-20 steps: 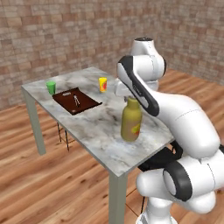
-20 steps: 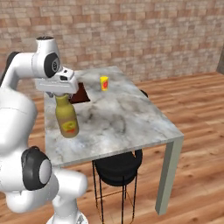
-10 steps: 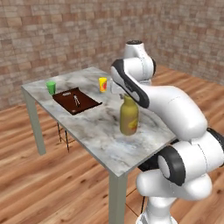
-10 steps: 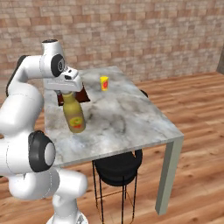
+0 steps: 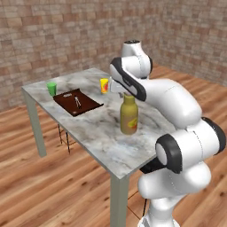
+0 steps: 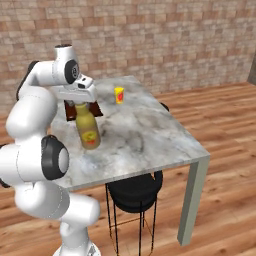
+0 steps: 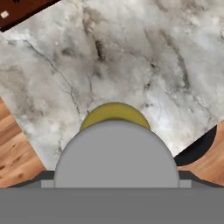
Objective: Place the drinks on the dining counter in a tight cluster.
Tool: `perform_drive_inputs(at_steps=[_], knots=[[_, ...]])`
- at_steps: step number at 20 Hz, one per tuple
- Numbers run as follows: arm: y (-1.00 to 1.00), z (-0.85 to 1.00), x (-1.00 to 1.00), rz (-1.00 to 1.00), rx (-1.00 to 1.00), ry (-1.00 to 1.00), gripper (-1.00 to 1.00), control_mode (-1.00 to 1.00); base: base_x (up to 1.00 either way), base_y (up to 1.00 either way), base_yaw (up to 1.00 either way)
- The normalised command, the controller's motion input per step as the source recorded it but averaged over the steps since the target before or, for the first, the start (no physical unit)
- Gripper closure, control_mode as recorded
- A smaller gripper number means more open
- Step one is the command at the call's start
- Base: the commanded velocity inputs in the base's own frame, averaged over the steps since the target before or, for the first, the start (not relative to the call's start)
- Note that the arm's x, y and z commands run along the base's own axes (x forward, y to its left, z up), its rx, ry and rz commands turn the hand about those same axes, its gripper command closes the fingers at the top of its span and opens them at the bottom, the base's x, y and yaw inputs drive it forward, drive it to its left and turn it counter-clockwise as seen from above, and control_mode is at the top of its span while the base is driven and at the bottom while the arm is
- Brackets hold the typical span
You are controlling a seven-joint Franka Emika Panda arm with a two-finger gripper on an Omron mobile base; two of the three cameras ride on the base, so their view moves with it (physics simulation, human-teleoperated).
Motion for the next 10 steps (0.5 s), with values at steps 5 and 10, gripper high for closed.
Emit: perform_drive_inputs(at_steps=[5, 10], knots=[[0.0, -0.08, 0.0, 0.08, 0.03, 0.09, 1.0, -1.0, 0.0, 0.0, 0.0], [0.0, -0.09, 0.0, 0.14, 0.01, 0.07, 1.0, -1.0, 0.0, 0.0, 0.0]])
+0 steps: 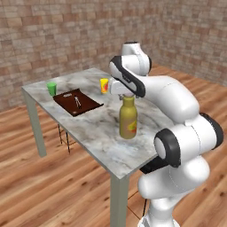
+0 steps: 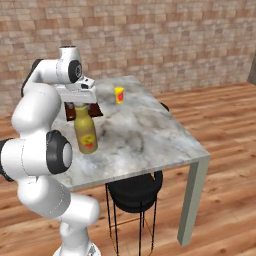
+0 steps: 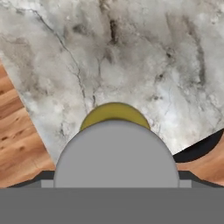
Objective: Place the drinks on the dining counter in a tight cluster.
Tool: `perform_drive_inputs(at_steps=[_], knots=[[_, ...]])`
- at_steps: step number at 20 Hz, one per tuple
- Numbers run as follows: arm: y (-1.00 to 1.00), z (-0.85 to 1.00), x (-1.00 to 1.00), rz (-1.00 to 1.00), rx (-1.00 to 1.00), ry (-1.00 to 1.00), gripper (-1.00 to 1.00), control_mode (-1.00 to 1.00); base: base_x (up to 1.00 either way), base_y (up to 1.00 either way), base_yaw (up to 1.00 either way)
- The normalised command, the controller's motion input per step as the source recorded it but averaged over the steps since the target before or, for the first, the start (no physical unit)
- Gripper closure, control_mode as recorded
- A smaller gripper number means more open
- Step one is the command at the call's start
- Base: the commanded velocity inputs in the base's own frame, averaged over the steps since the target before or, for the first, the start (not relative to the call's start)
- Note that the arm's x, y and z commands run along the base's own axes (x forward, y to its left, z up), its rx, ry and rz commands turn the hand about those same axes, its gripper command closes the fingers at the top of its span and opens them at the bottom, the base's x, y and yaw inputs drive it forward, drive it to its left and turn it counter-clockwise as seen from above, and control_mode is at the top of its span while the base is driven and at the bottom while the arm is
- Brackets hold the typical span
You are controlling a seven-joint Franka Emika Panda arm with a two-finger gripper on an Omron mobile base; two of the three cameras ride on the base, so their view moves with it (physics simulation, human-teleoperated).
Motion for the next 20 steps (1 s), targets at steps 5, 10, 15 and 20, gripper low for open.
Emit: perform_drive_inputs(at_steps=[5, 10, 15, 20], knots=[[0.12, -0.02, -0.04, 0.1, 0.0, 0.0, 1.0, -1.0, 0.0, 0.0, 0.0], [0.4, -0.01, -0.06, 0.08, 0.0, 0.0, 1.0, -1.0, 0.0, 0.0, 0.0], [0.31, -0.16, 0.04, 0.03, 0.0, 0.0, 1.0, -1.0, 0.0, 0.0, 0.0], [0.09, -0.28, 0.24, 0.0, 0.0, 0.0, 1.0, -1.0, 0.0, 0.0, 0.0]])
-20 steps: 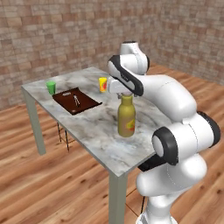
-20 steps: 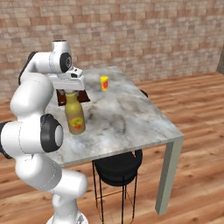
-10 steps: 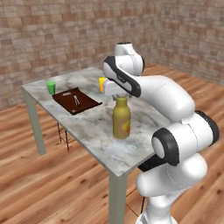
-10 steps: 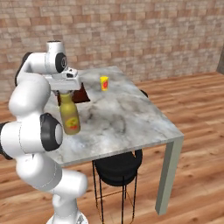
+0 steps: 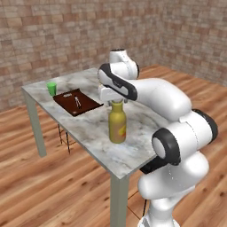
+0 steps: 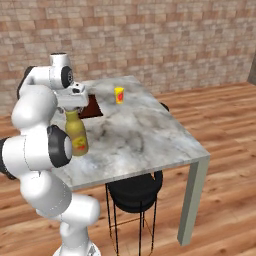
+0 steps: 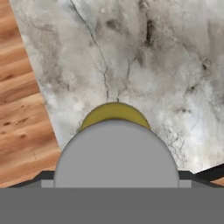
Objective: Place the drinks on the dining counter in a tight cluster.
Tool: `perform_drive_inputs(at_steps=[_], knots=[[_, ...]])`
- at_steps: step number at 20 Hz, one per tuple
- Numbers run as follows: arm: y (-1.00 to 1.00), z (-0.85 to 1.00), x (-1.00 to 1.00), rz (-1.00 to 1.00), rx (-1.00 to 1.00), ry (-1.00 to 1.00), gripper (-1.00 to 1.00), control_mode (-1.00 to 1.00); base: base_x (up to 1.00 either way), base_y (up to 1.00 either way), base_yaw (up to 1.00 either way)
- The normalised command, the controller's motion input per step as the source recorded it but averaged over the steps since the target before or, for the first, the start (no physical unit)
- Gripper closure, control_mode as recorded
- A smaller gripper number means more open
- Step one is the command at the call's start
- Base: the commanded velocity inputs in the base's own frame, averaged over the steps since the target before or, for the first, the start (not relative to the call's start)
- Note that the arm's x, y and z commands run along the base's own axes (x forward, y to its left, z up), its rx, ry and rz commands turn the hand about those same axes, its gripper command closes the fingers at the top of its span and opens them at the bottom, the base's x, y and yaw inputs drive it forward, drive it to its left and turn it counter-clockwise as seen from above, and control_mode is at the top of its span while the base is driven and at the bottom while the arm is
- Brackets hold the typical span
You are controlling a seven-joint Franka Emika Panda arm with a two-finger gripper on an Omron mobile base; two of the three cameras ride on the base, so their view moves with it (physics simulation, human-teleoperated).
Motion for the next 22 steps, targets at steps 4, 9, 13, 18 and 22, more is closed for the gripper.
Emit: perform_drive_inputs(at_steps=[4, 9, 13, 18, 22], knots=[[0.01, -0.26, 0.19, 0.0, 0.0, -0.01, 1.0, -1.0, 0.0, 0.0, 0.0], [0.0, -0.3, 0.22, 0.0, 0.0, 0.0, 1.0, -1.0, 0.0, 0.0, 0.0], [0.0, -0.32, 0.16, 0.0, 0.0, 0.0, 1.0, -1.0, 0.0, 0.0, 0.0], [0.0, -0.21, 0.04, 0.0, 0.0, 0.0, 1.0, -1.0, 0.0, 0.0, 0.0], [0.0, -0.25, 0.01, 0.0, 0.0, 0.0, 1.0, -1.0, 0.0, 0.0, 0.0]])
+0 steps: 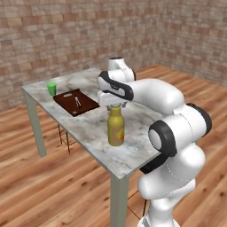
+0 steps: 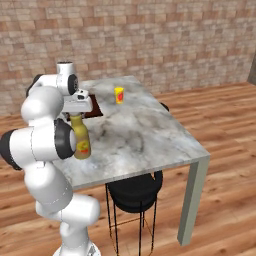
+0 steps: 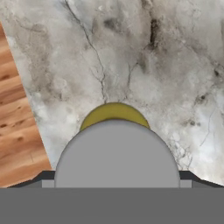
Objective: Place the drinks on the dining counter in a tight cluster.
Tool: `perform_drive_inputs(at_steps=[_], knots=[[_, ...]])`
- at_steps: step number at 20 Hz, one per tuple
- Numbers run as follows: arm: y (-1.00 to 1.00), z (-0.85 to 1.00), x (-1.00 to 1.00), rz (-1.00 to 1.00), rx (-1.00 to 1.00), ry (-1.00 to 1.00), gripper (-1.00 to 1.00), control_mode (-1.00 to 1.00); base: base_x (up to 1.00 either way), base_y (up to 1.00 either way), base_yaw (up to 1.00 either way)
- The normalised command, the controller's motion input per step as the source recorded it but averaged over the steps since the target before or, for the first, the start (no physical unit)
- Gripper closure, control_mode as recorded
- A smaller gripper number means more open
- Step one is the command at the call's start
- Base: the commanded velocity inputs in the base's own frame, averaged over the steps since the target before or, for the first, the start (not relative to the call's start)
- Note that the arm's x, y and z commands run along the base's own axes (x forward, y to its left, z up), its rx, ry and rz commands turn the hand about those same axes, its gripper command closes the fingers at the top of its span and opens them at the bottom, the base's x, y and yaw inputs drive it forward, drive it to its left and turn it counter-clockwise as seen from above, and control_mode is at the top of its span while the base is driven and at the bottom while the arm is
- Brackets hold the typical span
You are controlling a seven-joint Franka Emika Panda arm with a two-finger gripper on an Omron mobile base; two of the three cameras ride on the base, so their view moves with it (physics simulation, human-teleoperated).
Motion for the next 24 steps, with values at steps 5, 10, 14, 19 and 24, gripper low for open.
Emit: perform_drive_inputs(at_steps=[5, 10, 14, 19, 24], knots=[[0.0, -0.02, 0.0, 0.0, 0.0, 0.0, 1.0, -1.0, 0.0, 0.0, 0.0], [0.0, 0.0, 0.0, 0.0, 0.0, 0.0, -1.0, -1.0, 0.0, 0.0, 0.0], [0.0, 0.0, 0.0, 0.0, 0.0, 0.0, -1.0, -1.0, 0.0, 0.0, 0.0], [0.0, 0.0, 0.0, 0.0, 0.0, 0.01, -1.0, -1.0, 0.0, 0.0, 0.0], [0.0, 0.0, 0.0, 0.0, 0.0, 0.01, -1.0, -1.0, 0.0, 0.0, 0.0]])
